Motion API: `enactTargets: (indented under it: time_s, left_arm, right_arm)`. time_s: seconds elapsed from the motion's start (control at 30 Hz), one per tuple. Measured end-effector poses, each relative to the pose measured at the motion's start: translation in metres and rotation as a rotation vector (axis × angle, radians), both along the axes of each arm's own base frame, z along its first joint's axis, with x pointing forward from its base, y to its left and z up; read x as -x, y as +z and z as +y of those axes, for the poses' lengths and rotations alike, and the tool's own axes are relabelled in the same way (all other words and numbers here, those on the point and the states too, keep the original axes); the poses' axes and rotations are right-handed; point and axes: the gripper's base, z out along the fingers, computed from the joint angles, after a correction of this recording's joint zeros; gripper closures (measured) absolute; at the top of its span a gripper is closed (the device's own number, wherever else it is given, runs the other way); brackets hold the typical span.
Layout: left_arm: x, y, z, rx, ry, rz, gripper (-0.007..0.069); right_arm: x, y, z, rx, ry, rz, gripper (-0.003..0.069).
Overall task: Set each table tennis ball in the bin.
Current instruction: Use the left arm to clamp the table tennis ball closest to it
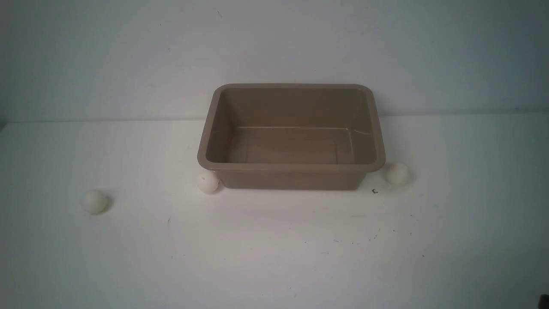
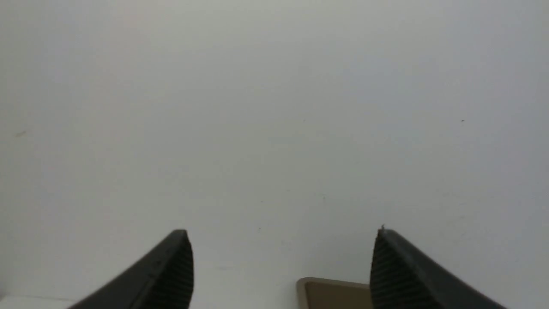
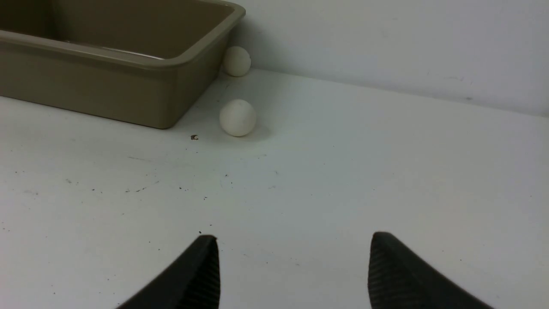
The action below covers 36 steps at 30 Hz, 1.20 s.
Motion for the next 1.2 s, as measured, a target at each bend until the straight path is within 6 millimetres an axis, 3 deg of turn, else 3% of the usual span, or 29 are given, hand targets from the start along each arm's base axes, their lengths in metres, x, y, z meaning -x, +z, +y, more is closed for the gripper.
enactTargets:
  time_s: [0.43,1.0,1.2]
  left_arm:
    - [0.001,0.002,-0.004,0.17,-0.093,-0.012,0.0125]
    - [0.001,0.004,-0.004,0.173,-0.089,-0.025,0.0125]
    - [-0.001,-0.007,-0.008,0.087,-0.112,0.092,0.0125]
  right_arm:
    - [0.0,0.0,0.0,0.0,0.0,0.0,0.023]
    - [0.0,0.0,0.0,0.0,0.0,0.0,0.023]
    - [0.0,0.0,0.0,0.0,0.0,0.0,0.023]
